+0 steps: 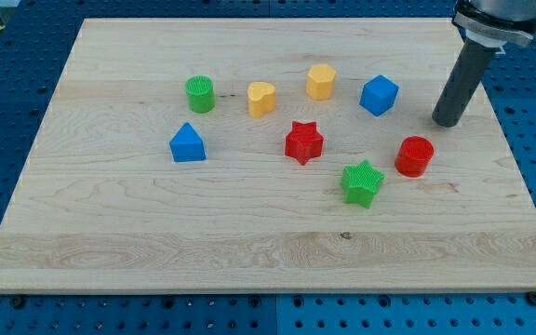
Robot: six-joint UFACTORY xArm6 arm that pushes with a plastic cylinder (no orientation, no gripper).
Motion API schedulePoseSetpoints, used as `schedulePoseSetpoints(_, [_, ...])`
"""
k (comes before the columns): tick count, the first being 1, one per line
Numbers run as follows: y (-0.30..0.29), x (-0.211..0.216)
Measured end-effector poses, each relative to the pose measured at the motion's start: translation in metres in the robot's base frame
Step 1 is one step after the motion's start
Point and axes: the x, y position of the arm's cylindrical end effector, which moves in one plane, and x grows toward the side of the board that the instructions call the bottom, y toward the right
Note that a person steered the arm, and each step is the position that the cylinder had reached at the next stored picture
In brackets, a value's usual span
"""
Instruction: Push the red circle to the blue cube
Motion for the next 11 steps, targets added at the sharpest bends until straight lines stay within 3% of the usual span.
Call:
schedulePoseSetpoints(1, [-0.067, 0.007])
schedulePoseSetpoints(2, [-0.082, 0.015])
schedulePoseSetpoints(3, [-0.031, 0.023])
schedulePoseSetpoints(5, [-0.011, 0.089])
schedulePoseSetpoints(11, [-0.078, 0.07])
